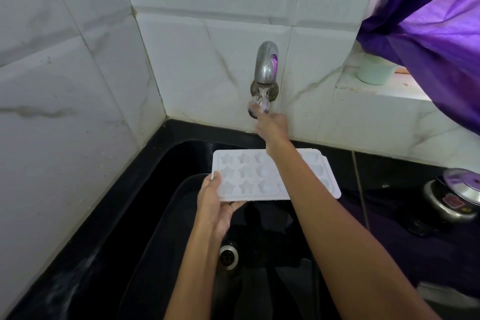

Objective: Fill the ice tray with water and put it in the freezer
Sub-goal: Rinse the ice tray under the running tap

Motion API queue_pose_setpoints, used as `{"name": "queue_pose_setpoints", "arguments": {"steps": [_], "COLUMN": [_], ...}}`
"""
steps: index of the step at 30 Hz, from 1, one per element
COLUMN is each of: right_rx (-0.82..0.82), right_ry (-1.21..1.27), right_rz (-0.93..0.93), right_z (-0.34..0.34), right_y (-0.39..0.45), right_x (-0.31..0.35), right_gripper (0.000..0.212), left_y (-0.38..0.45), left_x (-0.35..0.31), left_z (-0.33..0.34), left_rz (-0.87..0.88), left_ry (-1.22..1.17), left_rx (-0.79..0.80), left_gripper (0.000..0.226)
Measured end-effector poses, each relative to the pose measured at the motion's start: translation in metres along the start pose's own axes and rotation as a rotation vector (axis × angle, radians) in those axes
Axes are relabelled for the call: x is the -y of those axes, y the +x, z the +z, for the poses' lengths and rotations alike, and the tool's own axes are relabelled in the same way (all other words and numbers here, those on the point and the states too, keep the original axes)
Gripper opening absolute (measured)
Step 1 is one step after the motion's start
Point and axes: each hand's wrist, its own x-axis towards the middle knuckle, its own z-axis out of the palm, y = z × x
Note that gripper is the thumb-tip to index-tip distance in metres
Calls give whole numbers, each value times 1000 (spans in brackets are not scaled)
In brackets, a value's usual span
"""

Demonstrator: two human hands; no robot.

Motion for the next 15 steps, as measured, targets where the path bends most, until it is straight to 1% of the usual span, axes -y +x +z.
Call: {"name": "queue_pose_setpoints", "arguments": {"steps": [1,2,3,4,5,6,9,11,12,13,15], "right_rx": [-12,-21,-25,-20,-6,25,241,336,334,303,174], "right_ry": [-154,-339,-552,-746,-886,-966,-1119,-1259,-1322,-1370,-1415], "right_rz": [-57,-136,-224,-311,-390,-458,-600,-613,-591,-553,-432], "right_z": [-1,-2,-1,0,3,7,11,1,-9,-19,-44], "right_y": [-8,-15,-24,-35,-47,-59,-76,-74,-70,-64,-51], "right_x": [-8,-19,-31,-44,-55,-65,-88,-97,-97,-96,-91], "right_gripper": [46,58,69,76,76,73,58,59,61,65,76], "left_y": [-1,-1,-2,-3,-4,-6,-11,-13,-13,-13,-11], "left_x": [1,3,4,7,9,13,21,23,21,18,10], "left_z": [0,1,2,3,5,6,3,-1,-4,-7,-15], "left_rz": [-1,-1,-2,-3,-3,0,18,44,60,80,125], "left_ry": [-2,-2,-1,3,6,7,-8,-9,-19,-38,-50], "left_rx": [-6,-11,-15,-16,-17,-22,-64,-91,-112,-134,-155], "left_gripper": [22,22,22,22,22,23,27,26,25,24,21]}}
